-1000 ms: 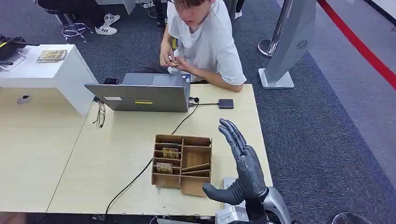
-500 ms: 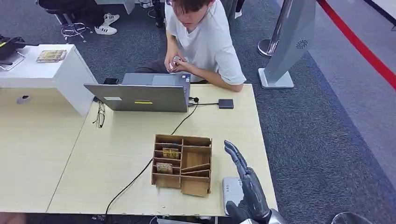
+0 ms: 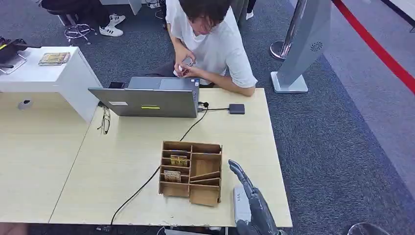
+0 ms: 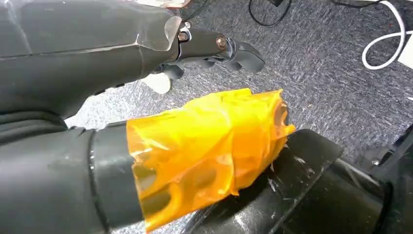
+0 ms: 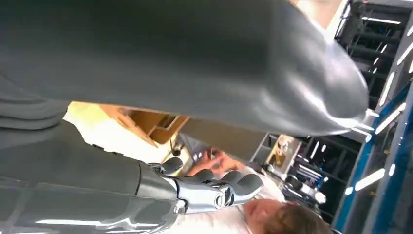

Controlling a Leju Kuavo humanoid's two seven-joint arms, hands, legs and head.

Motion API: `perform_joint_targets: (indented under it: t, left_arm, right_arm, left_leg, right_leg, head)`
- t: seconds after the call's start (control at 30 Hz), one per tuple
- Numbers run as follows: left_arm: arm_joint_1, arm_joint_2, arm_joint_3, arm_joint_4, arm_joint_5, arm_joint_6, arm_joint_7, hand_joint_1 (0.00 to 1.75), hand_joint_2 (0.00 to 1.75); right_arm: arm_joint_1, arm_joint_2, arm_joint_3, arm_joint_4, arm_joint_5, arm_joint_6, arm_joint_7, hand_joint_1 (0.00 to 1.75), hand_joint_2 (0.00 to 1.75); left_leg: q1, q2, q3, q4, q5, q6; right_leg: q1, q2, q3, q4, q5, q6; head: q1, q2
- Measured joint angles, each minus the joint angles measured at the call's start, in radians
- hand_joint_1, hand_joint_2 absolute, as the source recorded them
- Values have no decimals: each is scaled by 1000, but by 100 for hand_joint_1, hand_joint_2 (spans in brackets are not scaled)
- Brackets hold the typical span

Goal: Pass the card to the sensor for recognition and then transmit it.

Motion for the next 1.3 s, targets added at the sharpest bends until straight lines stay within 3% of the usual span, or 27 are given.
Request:
perform_joint_targets:
  t: [0.23, 0.6, 0.63, 1.3]
  left_arm:
    - [0, 0, 0, 0, -8, 1, 7, 0, 0]
    - [-1, 1, 0, 0, -15, -3, 11, 0, 0]
    - [-1, 1, 0, 0, -14, -5, 11, 0, 0]
    - [-2, 1, 0, 0, -11, -7, 21, 0, 0]
  right_arm:
    - [-17, -44, 41, 47, -134, 50, -52, 0, 0]
    - [-51, -66, 86, 90, -152, 90, -46, 0, 0]
    - [-55, -66, 90, 93, -152, 95, -47, 0, 175]
    - [-95, -66, 105, 129, -47, 70, 1, 0, 175]
  left_leg:
    - [0, 0, 0, 0, 0, 0]
    - [0, 0, 0, 0, 0, 0]
    - [0, 0, 0, 0, 0, 0]
    - [0, 0, 0, 0, 0, 0]
  right_leg:
    - [0, 0, 0, 0, 0, 0]
    - [0, 0, 0, 0, 0, 0]
    - [0, 0, 0, 0, 0, 0]
    - [0, 0, 0, 0, 0, 0]
  head:
    - [0, 0]
    - [0, 0]
    - [0, 0]
    - [0, 0]
